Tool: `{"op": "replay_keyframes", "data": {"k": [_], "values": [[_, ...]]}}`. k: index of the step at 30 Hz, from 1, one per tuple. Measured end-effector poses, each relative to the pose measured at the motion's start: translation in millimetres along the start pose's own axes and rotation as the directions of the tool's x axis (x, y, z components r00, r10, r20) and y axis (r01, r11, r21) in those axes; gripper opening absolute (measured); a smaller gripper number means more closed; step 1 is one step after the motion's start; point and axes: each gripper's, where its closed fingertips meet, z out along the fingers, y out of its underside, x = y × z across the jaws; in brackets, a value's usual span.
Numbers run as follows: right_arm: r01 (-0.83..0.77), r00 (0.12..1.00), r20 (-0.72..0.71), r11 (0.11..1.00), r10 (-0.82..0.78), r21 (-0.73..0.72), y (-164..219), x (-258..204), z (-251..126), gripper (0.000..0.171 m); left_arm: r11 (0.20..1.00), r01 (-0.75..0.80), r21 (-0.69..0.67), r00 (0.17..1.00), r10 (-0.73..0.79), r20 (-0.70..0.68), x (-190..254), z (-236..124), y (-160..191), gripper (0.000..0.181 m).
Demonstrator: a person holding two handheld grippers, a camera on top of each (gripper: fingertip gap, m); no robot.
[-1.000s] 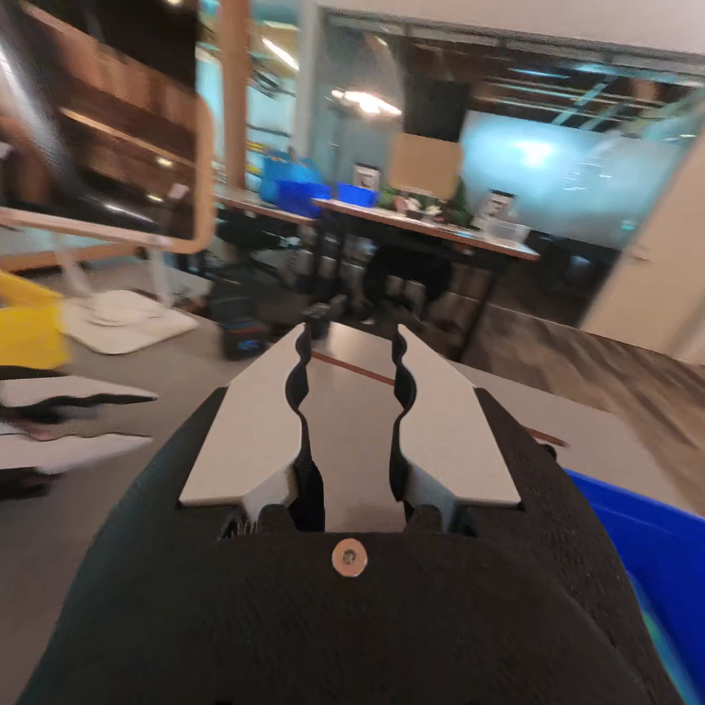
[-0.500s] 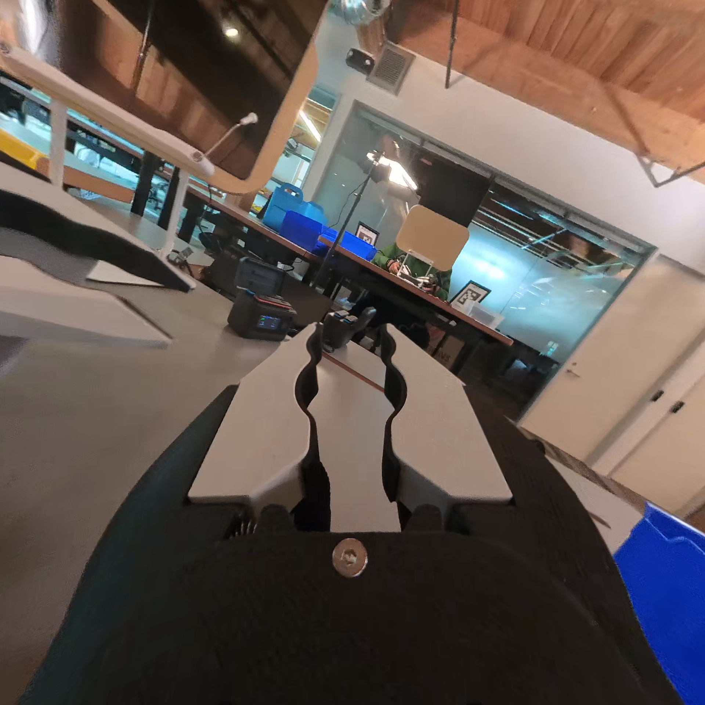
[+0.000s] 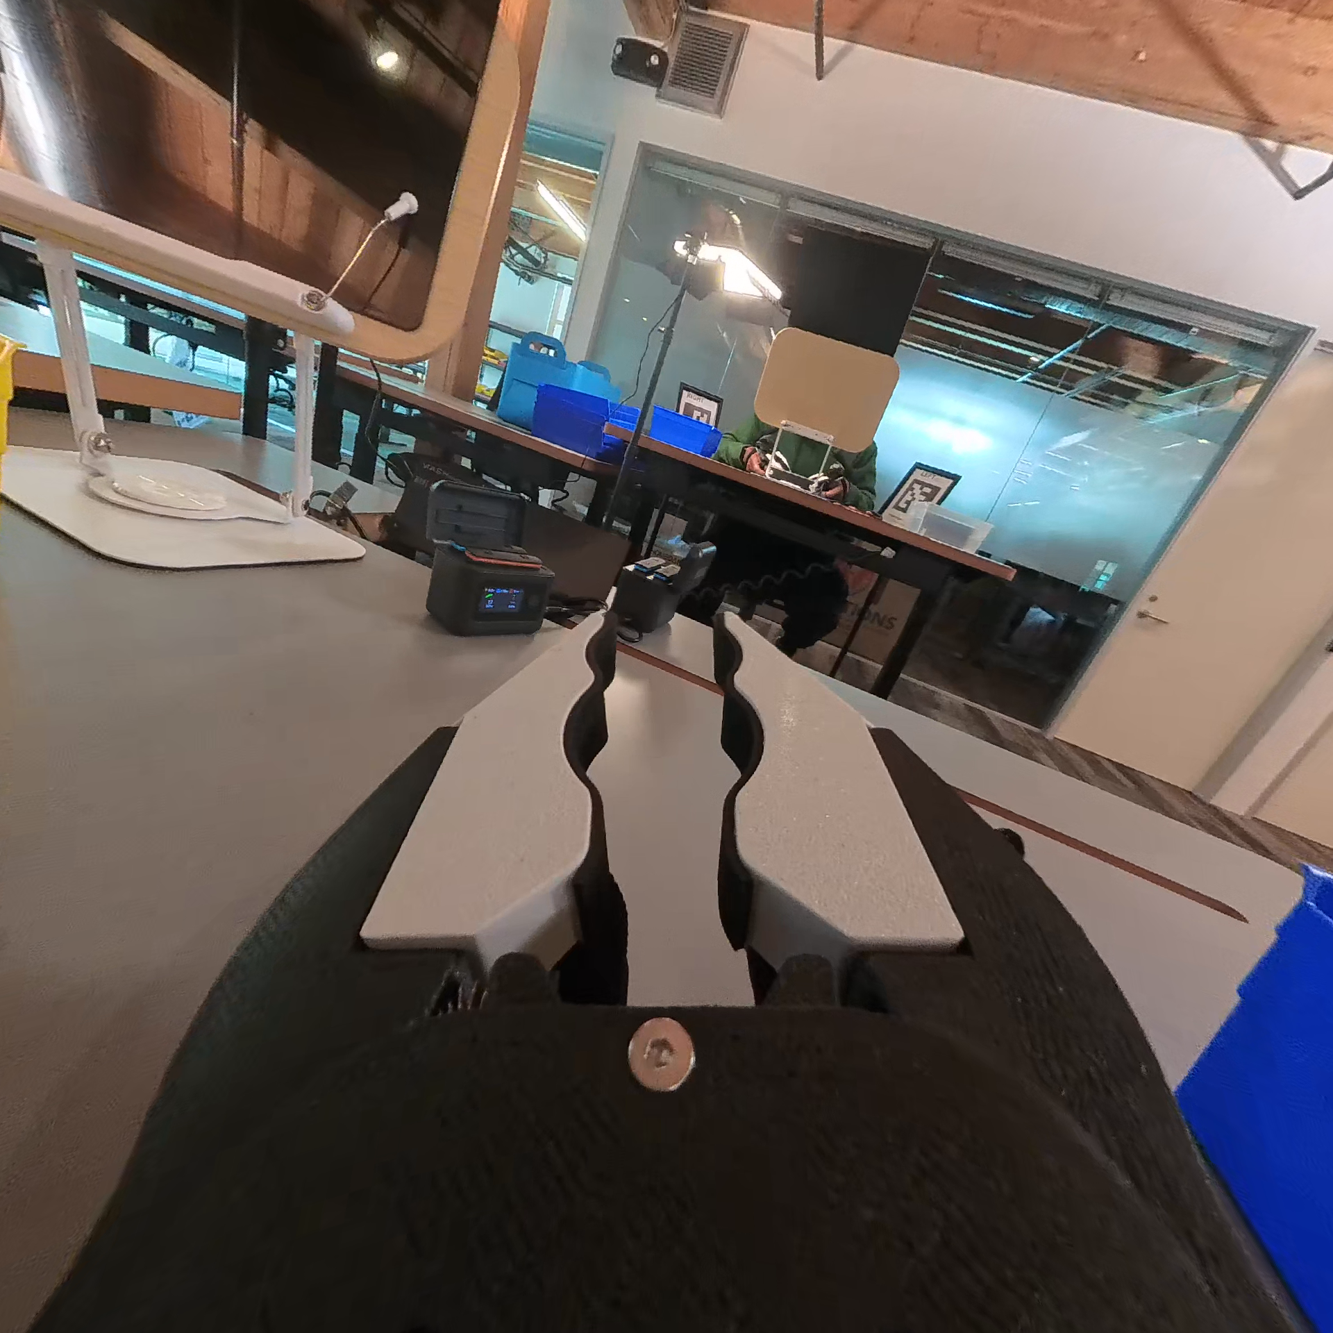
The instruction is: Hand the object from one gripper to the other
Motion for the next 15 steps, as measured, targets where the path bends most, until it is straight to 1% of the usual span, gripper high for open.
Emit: {"op": "replay_keyframes", "data": {"k": [3,5,6,8,12,14,15], "values": [[-0.008,1.000,0.004,1.000,0.008,0.002,-0.2,-0.7,0.5,0.025,0.982,0.117,-0.150,0.989,-0.130,-0.076,-28.3,-21.9,50.9,0.062],[-0.007,1.000,0.008,1.000,0.007,0.002,-0.3,-1.7,0.8,0.025,0.966,0.147,-0.212,0.980,-0.171,-0.100,-39.2,-25.7,77.6,0.060],[-0.003,1.000,0.011,1.000,0.003,0.003,-0.5,-2.5,0.7,0.025,0.955,0.154,-0.255,0.977,-0.186,-0.106,-43.6,-26.2,92.1,0.055],[0.003,1.000,0.016,1.000,-0.004,0.004,-0.8,-3.9,0.4,0.024,0.927,0.181,-0.327,0.973,-0.217,-0.077,-55.9,-25.7,116.7,0.053],[0.007,1.000,0.022,1.000,-0.007,0.004,-1.1,-5.7,-0.2,0.024,0.912,0.253,-0.324,0.963,-0.270,-0.009,-84.3,-17.1,128.5,0.048],[0.005,1.000,0.023,1.000,-0.005,0.005,-1.3,-5.8,-0.5,0.023,0.907,0.241,-0.346,0.967,-0.255,0.004,-93.8,-10.5,132.3,0.047],[0.003,1.000,0.023,1.000,-0.003,0.005,-1.3,-5.7,-0.6,0.023,0.915,0.217,-0.339,0.975,-0.221,0.028,-101.7,-6.3,130.2,0.046]]}}
